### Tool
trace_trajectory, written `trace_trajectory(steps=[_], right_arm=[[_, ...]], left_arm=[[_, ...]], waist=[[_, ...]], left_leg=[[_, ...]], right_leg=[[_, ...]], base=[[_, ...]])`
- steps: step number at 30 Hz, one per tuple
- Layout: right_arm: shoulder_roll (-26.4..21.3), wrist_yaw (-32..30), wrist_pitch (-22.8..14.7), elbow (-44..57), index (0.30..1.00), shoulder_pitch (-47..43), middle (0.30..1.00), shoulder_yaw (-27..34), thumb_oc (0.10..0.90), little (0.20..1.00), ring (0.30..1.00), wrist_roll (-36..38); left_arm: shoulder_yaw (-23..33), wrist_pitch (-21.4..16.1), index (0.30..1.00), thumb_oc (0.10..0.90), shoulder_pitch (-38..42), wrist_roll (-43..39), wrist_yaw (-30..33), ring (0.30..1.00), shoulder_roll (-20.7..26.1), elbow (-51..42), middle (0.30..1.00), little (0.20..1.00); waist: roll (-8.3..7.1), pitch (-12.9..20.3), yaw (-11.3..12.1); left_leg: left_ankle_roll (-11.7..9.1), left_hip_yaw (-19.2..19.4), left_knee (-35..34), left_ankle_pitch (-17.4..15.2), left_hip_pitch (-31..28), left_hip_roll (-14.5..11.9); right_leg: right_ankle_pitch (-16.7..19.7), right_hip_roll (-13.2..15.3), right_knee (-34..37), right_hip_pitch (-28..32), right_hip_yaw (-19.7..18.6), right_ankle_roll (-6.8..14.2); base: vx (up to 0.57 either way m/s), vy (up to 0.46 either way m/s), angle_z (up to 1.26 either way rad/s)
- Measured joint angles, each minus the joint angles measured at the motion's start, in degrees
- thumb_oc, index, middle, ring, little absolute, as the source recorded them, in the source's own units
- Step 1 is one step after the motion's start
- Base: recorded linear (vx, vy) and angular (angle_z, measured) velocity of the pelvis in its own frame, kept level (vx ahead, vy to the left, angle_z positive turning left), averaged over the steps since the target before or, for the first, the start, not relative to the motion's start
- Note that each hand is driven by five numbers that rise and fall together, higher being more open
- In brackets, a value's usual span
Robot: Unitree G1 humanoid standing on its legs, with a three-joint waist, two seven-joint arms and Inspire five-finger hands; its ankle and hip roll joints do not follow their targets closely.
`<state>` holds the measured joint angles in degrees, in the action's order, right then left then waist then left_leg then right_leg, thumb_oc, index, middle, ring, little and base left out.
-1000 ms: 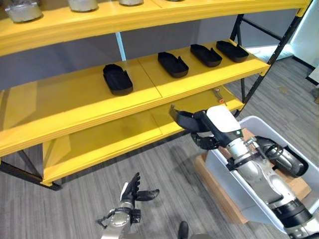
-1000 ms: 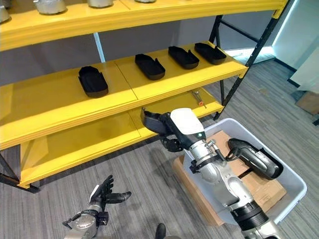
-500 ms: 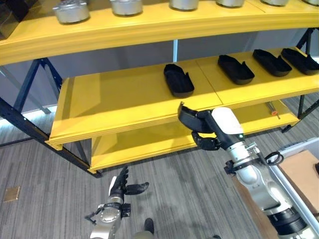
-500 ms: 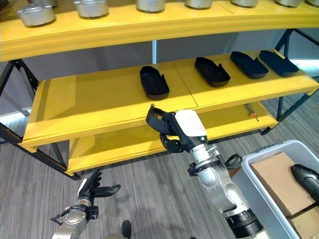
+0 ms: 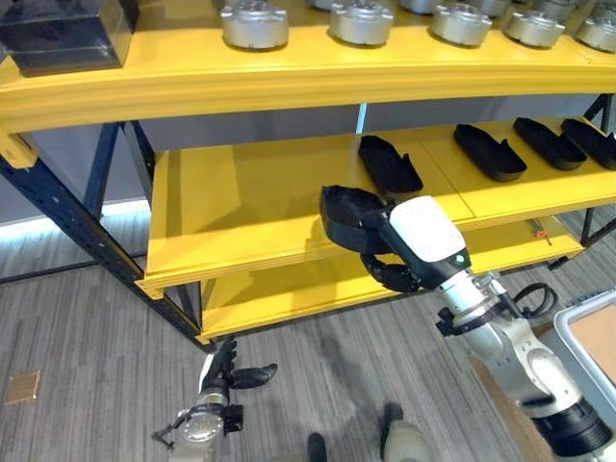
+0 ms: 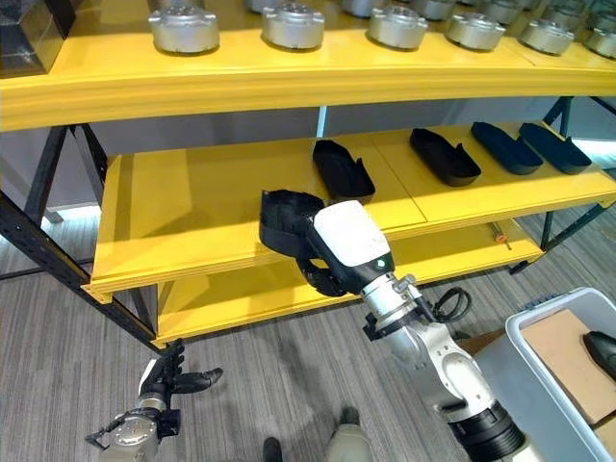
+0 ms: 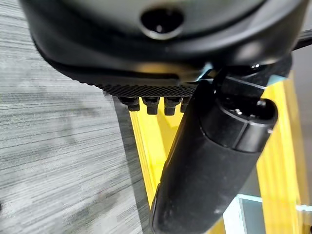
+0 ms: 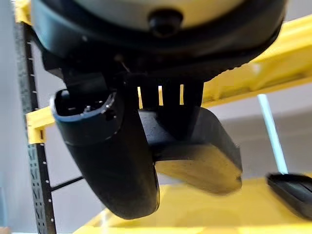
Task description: Move parts from the plastic box to the shelf.
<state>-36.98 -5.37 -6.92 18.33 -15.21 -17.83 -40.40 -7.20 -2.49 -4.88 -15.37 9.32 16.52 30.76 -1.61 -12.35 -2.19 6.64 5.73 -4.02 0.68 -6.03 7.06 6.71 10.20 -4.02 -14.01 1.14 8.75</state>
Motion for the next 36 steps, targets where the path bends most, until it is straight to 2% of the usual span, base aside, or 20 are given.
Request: trace_trajectory(steps=[1,2,3,4,5,6,7,8,9,10,12,14,17,22,30,31,36], right_arm=[[0.04,-0.01,-0.28,0.02,0.300,-0.52,0.300,0.00,0.400,0.300,0.300,0.06],[0.10,0.09,-0.37,0.03,0.300,-0.94,0.300,-0.04,0.400,0.300,0.300,0.14],[-0.01,0.33,-0.50,0.05,0.300,-1.33,0.300,-0.08,0.400,0.300,0.300,0.15],[0.05,0.85,-0.87,0.09,0.300,-2.00,0.300,-0.14,0.400,0.300,0.300,0.63],[0.16,0.93,-0.93,0.04,0.300,-3.12,0.300,-0.74,0.400,0.300,0.300,1.65],[0.21,1.06,-0.66,0.11,0.300,-4.82,0.300,-1.59,0.400,0.300,0.300,2.54],[0.53,1.07,-0.71,0.12,0.300,-6.45,0.300,-1.48,0.400,0.300,0.300,3.05],[0.48,1.13,-0.51,-0.09,0.300,-7.41,0.300,-1.51,0.400,0.300,0.300,3.63],[0.71,1.37,-0.34,-0.50,0.300,-9.40,0.300,-1.69,0.400,0.300,0.300,3.93],[1.21,1.77,-0.54,-0.60,0.300,-10.41,0.300,-2.05,0.400,0.300,0.300,4.07],[1.10,2.22,-1.58,0.02,0.300,-11.70,0.300,-2.27,0.400,0.300,0.300,4.66],[1.27,2.29,-2.76,0.80,0.300,-13.20,0.300,-3.00,0.400,0.300,0.300,4.68],[0.00,2.43,-3.25,1.36,0.300,-18.90,0.300,-7.37,0.400,0.300,0.300,4.67],[-0.18,3.63,-3.02,0.60,0.300,-20.60,0.300,-9.12,0.400,0.300,0.300,4.63],[0.20,4.73,-1.35,-11.26,0.300,-23.67,0.300,-14.04,0.400,0.300,0.300,4.59],[0.97,4.89,-0.46,-15.89,0.300,-23.52,0.300,-15.70,0.400,0.300,0.300,4.55],[1.11,6.38,2.24,-21.45,0.300,-23.42,0.300,-17.54,0.400,0.300,0.300,3.85]], left_arm=[[-0.66,0.00,1.000,0.900,0.19,0.01,-0.09,1.000,-0.15,0.02,1.000,1.000],[-0.91,-0.01,1.000,0.900,0.17,0.02,-0.07,1.000,-0.98,-0.07,1.000,1.000],[-0.95,-0.01,1.000,0.900,-0.17,0.02,0.07,1.000,-2.16,-0.22,1.000,1.000],[-1.06,-0.05,1.000,0.900,-1.34,0.01,0.03,1.000,-3.21,-1.04,1.000,1.000],[-1.12,-0.10,1.000,0.900,-2.07,-0.09,-0.05,1.000,-3.28,-1.79,1.000,1.000],[-1.09,-0.08,1.000,0.900,-2.26,-0.17,-0.13,1.000,-3.05,-2.03,1.000,1.000],[-1.23,-0.18,1.000,0.900,-1.82,-0.14,-0.43,1.000,-2.40,-2.14,1.000,1.000],[-1.16,-0.20,1.000,0.900,-1.03,-0.13,-0.76,1.000,-2.22,-2.05,1.000,1.000],[-0.85,-0.48,1.000,0.900,-0.15,-0.12,-0.84,1.000,-1.90,-1.79,1.000,1.000],[-0.03,-0.02,1.000,0.900,-0.10,-0.17,-0.43,1.000,-2.02,-1.48,1.000,1.000],[0.48,0.05,1.000,0.900,-1.06,-0.17,-0.13,1.000,-1.65,-1.61,1.000,1.000],[0.86,0.05,1.000,0.900,-2.17,-0.16,0.02,1.000,-1.45,-1.62,1.000,1.000],[1.28,0.08,1.000,0.900,-2.25,-0.21,-0.02,1.000,-1.86,-1.81,1.000,1.000],[1.14,0.03,1.000,0.900,-1.81,-0.35,-0.05,1.000,-2.03,-2.12,1.000,1.000],[0.42,0.02,1.000,0.900,-3.24,-2.37,-0.06,1.000,-1.92,-2.09,1.000,1.000],[-0.35,0.03,1.000,0.900,-3.90,-2.37,-0.17,1.000,-1.84,-2.09,1.000,1.000],[-0.46,-0.04,1.000,0.900,-4.82,-2.39,-0.98,1.000,-1.75,-2.11,1.000,1.000]], waist=[[0.04,-0.01,-0.65],[0.43,0.12,-0.76],[1.08,0.65,-0.40],[1.49,1.27,0.63],[0.06,1.67,1.16],[-2.31,1.61,1.51],[-4.54,1.28,1.31],[-4.56,1.39,1.26],[-4.77,1.33,1.03],[-5.08,1.32,1.86],[-4.98,1.33,2.82],[-4.73,1.60,2.90],[-3.88,1.95,2.48],[-3.79,2.01,2.78],[-3.50,2.39,4.19],[-3.20,2.86,4.04],[-2.58,3.07,4.36]], left_leg=[[-0.01,-0.89,0.00,0.00,-0.36,0.30],[-0.69,-1.18,-0.18,-0.43,-1.06,0.23],[-2.34,-1.22,-0.19,-1.44,-1.60,-0.16],[-5.60,-1.35,1.97,-2.84,-1.38,-0.37],[-6.79,-1.58,5.50,-2.70,0.22,1.04],[-6.13,-2.07,10.79,-3.55,2.25,3.30],[-2.74,-2.45,17.66,-6.40,6.09,3.41],[-2.02,-2.54,17.26,-6.97,6.76,0.43],[-3.69,-1.03,12.16,-7.59,5.90,-3.92],[-3.31,-1.32,7.85,-4.53,3.48,-3.51],[-3.72,-1.67,4.40,-3.14,0.81,-3.92],[-3.83,-1.97,1.88,-2.68,-1.87,-3.96],[-4.17,-2.06,0.50,-2.29,-2.34,-4.41],[-4.98,-2.92,-0.44,-1.80,-3.31,-5.57],[-5.77,-3.72,-0.46,-1.37,-2.85,-6.40],[-5.80,-4.09,-0.46,-1.37,-2.73,-6.49],[-6.22,-4.65,-0.44,-1.04,-0.83,-6.92]], right_leg=[[1.67,-1.03,1.47,0.59,-0.77,-0.57],[2.90,-2.74,1.54,1.50,-0.06,-2.12],[4.24,-4.81,1.83,2.67,0.95,-3.91],[7.26,-7.60,4.13,5.24,1.99,-7.31],[9.45,-7.23,4.44,7.08,3.10,-9.66],[9.18,-4.20,6.11,8.77,3.99,-12.12],[7.54,-1.43,8.39,10.33,0.03,-10.35],[7.06,-1.57,8.87,10.36,-0.30,-9.41],[5.52,-1.99,8.64,10.40,0.38,-5.99],[6.04,-1.52,9.04,10.66,1.23,-5.58],[5.88,-1.78,9.43,12.00,2.38,-5.23],[4.50,-1.73,9.01,13.64,2.33,-3.44],[3.96,-2.40,8.98,13.44,2.54,-3.23],[3.34,-3.41,8.99,14.44,3.22,-3.89],[2.79,-4.06,9.02,14.44,4.32,-4.73],[2.76,-4.12,9.02,14.46,4.69,-4.77],[2.82,-4.43,9.02,12.87,5.37,-4.96]], base=[[0.16,-0.136,0.49],[0.12,-0.088,0.41],[0.16,-0.210,0.19],[0.10,-0.159,0.07],[0.13,-0.196,0.13],[0.06,-0.076,0.37],[0.10,-0.099,0.52],[0.09,-0.082,0.61],[0.08,-0.064,0.39],[0.07,-0.049,0.22],[0.04,-0.023,0.09],[0.04,-0.022,0.07],[0.04,-0.002,-0.06],[0.02,-0.006,0.07],[0.02,-0.019,0.06],[0.03,-0.040,0.11],[0.02,-0.044,0.06]])
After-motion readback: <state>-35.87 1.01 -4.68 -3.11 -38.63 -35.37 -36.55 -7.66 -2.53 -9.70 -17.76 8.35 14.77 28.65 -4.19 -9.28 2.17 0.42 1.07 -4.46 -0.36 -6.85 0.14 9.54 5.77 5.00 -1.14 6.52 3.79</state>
